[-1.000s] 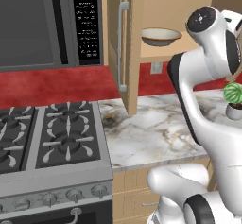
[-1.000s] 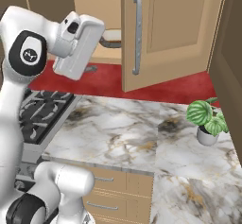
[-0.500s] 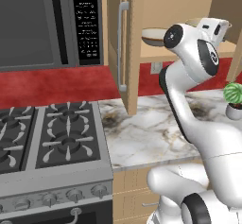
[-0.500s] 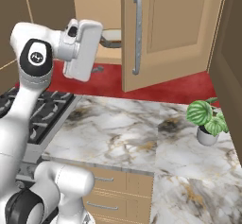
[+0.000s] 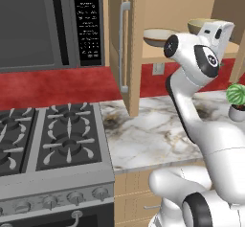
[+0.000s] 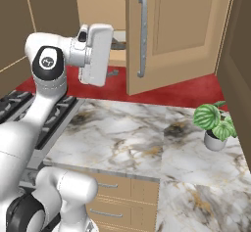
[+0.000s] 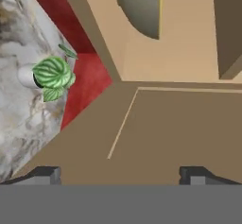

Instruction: Move the bowls from the cabinet to the plates on the dining table.

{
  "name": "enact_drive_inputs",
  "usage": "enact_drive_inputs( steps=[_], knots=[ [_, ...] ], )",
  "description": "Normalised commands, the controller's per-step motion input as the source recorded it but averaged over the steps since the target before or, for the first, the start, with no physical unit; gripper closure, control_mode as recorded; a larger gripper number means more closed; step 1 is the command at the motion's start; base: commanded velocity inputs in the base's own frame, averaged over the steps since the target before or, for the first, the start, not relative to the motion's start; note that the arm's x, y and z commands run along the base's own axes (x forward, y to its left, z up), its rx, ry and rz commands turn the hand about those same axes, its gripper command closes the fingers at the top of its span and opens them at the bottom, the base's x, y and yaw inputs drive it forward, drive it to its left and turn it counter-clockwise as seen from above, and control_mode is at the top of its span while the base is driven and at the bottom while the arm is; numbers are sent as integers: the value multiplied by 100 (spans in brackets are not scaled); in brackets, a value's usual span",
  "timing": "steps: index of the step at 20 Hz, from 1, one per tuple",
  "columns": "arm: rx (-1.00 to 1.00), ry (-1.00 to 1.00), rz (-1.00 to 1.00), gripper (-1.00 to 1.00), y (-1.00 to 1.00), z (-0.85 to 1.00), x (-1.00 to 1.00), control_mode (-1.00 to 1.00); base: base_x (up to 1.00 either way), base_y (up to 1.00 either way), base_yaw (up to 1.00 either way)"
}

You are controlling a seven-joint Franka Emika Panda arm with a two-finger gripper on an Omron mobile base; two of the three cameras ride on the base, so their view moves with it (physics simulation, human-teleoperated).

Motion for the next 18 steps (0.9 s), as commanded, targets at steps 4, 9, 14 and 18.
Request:
enact_drive_inputs(
  steps=[4,9,14,18],
  knots=[
    [0,1,-17,-100,-7,0,-2,-100,0,0,0],
    [0,2,-21,-100,-6,0,-18,-100,0,0,0],
    [0,1,-25,-100,-16,0,-22,-100,0,0,0],
    [0,0,-18,-100,-17,0,0,-100,0,0,0]
  ],
)
